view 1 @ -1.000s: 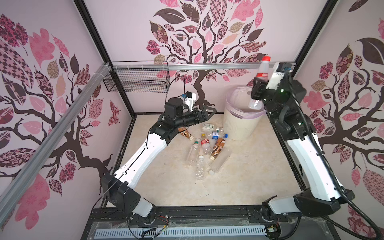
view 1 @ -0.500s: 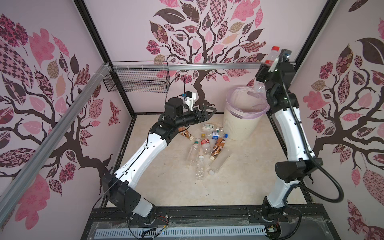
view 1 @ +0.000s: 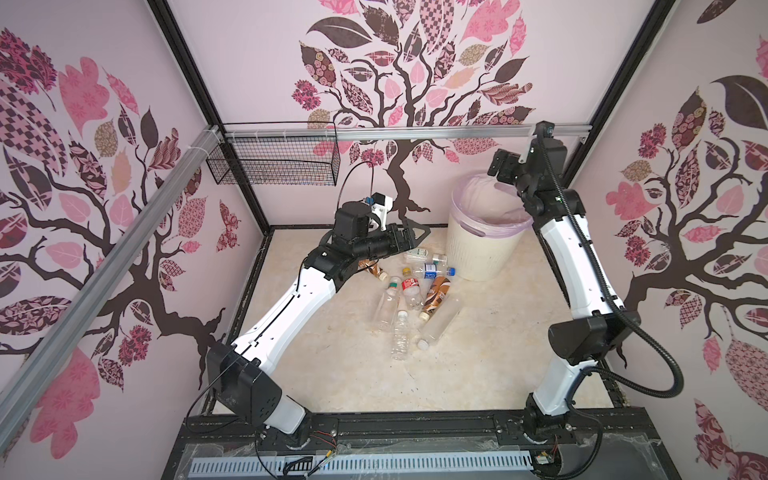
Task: Throw the plastic bottles in the bin
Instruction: 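Move the right gripper back toward the pile while the left gripper lowers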
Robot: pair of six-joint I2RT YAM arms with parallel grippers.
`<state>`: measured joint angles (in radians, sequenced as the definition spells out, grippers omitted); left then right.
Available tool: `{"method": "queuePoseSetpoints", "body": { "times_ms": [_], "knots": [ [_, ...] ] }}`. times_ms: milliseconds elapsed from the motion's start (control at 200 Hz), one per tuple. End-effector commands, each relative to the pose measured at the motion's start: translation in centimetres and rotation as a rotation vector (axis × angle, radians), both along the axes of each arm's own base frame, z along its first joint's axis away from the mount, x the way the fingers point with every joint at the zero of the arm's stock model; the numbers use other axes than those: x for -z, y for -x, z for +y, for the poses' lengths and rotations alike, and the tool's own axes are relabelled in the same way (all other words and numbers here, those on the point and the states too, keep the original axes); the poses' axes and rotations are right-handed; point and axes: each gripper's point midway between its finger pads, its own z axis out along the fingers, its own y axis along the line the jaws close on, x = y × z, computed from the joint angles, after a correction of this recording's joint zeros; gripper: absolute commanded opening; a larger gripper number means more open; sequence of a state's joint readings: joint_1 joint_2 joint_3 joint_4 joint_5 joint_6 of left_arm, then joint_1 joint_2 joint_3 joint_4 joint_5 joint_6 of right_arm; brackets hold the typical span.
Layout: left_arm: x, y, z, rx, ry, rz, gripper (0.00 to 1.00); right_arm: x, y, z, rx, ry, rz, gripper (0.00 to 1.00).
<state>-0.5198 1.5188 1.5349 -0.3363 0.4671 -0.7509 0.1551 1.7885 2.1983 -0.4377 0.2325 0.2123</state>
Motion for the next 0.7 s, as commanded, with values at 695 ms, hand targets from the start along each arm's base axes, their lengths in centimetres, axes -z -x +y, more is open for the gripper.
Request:
{"method": "queuePoseSetpoints", "body": {
  "times_ms": [695],
  "knots": [
    [16.4,-7.7,17.3,-0.643,-0.346,0.45,0.98,15.8,12.5,19.6,-0.466,0.028,0.2,1.0]
  ]
}}
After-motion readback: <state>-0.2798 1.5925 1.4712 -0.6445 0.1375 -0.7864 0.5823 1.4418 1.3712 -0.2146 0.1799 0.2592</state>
